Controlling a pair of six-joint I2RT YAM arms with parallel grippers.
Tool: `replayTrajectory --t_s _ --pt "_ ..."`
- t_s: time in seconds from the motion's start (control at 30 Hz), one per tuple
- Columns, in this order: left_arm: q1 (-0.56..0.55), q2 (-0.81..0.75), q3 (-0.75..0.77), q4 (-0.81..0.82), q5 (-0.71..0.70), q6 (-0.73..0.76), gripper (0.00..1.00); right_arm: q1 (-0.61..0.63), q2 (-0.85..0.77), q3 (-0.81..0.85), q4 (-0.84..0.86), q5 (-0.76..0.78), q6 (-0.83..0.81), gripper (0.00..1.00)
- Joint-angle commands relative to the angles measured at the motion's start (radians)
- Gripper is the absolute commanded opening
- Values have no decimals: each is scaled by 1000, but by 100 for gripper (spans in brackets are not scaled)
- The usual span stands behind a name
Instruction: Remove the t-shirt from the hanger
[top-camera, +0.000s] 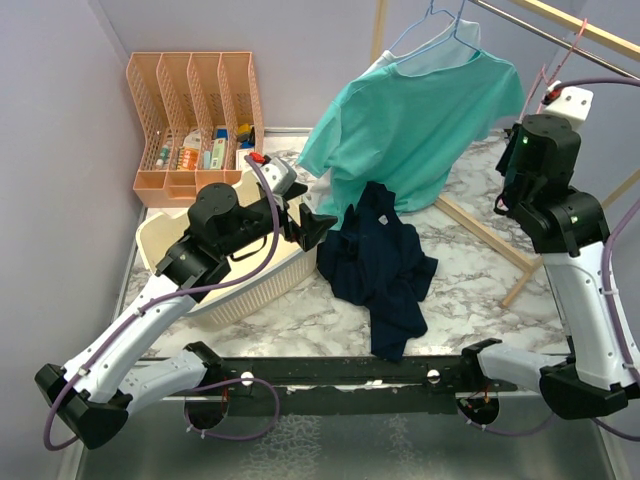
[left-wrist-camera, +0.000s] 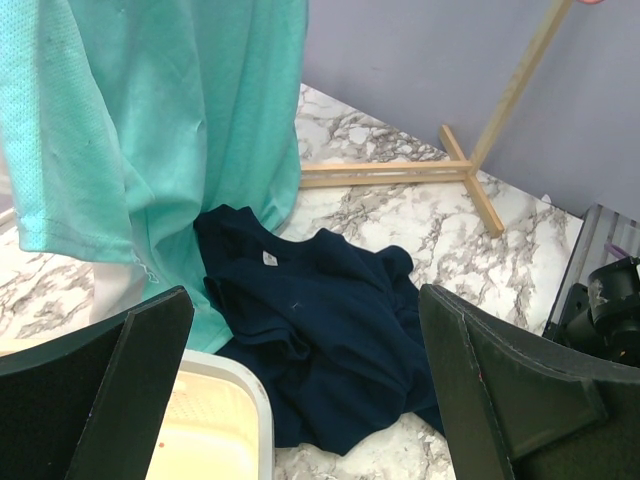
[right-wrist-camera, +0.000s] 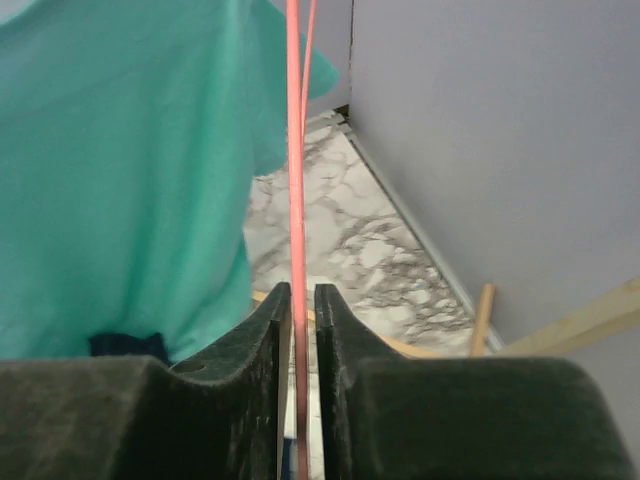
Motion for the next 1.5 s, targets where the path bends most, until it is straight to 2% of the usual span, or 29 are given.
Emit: replayTrajectory --t_s 0.0,0.07,0.2,0.27,0.4,0.5,0.63,0.73,0.8,0.83,0.9,0.97,1.03,1.07,1.1,1.17,1.23,1.37,1.47 --pt "-4 7 3 19 14 0 99 -7 -64 -39 20 -87 4 39" --pt "-4 12 7 16 14 0 99 -7 -98 -55 19 -153 -18 58" --pt "-4 1 2 1 -4 8 99 -6 -151 -54 -52 -293 -37 83" --pt "-4 -13 -9 -11 -26 16 99 -7 -175 -46 -108 -377 -34 90" --pt "-4 -57 -53 -34 -86 31 99 -6 -242 -69 -208 -550 -21 99" --pt "-4 -106 -106 -24 -134 23 99 -6 -302 -119 -240 -779 -33 99" --pt "-4 -187 -192 16 -207 -11 99 -7 -352 -241 -206 -1235 -77 78" --pt "-4 -243 -251 54 -246 -41 99 -7 -354 -381 -155 -1418 -67 57" --pt "-4 -272 -275 63 -268 -51 99 -6 -355 -469 -102 -1418 -28 37" --pt "-4 -286 -287 60 -280 -52 99 -6 -359 -520 -66 -1409 -1 33" --pt "-4 -306 -304 49 -305 -52 99 -6 -353 -607 0 -1398 44 28" --pt "-4 -326 -321 42 -331 -51 99 -6 -336 -678 49 -1378 66 29" --pt "-4 -340 -330 30 -351 -52 99 -6 -311 -731 81 -1335 73 34" --pt "-4 -345 -331 24 -356 -51 99 -6 -298 -757 100 -1312 75 40" --pt "-4 -352 -333 19 -360 -50 99 -6 -283 -778 114 -1287 76 51" --pt "-4 -364 -339 13 -376 -49 99 -5 -256 -821 156 -1264 76 80" --pt "-4 -379 -347 12 -389 -49 99 -4 -228 -858 216 -1262 81 98" --pt "-4 -402 -357 3 -411 -51 99 41 -144 -876 282 -1195 115 100" --pt "-4 -413 -359 -3 -421 -50 99 133 -63 -865 310 -1052 153 100"
